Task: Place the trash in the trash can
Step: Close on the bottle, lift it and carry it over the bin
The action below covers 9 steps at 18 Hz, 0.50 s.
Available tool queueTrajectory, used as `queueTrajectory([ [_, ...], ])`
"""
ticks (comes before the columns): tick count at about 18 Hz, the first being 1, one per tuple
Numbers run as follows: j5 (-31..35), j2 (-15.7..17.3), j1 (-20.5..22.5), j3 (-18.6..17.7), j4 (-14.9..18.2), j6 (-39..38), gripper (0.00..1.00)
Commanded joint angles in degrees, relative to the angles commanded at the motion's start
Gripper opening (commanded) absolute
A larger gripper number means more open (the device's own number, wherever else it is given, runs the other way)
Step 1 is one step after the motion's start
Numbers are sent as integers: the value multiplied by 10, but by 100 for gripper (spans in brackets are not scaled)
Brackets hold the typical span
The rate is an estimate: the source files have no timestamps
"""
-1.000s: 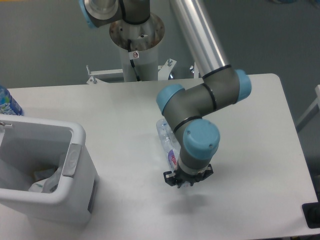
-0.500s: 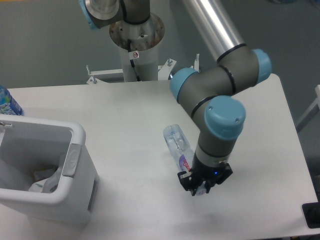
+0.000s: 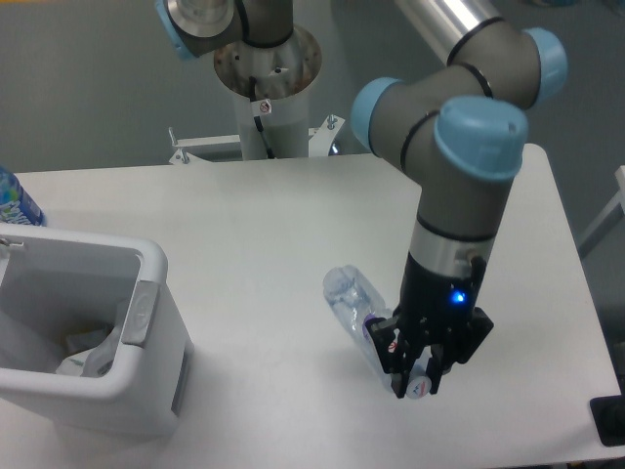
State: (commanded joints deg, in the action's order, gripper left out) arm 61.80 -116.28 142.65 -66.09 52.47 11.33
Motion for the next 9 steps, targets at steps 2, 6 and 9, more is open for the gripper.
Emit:
queueTrajectory([
  [2,-4,4,-18,3,-30,2,13],
  [6,-4,33,-56,3,-57,2,13],
  [9,-22,56,-83,11,-80,3,13],
])
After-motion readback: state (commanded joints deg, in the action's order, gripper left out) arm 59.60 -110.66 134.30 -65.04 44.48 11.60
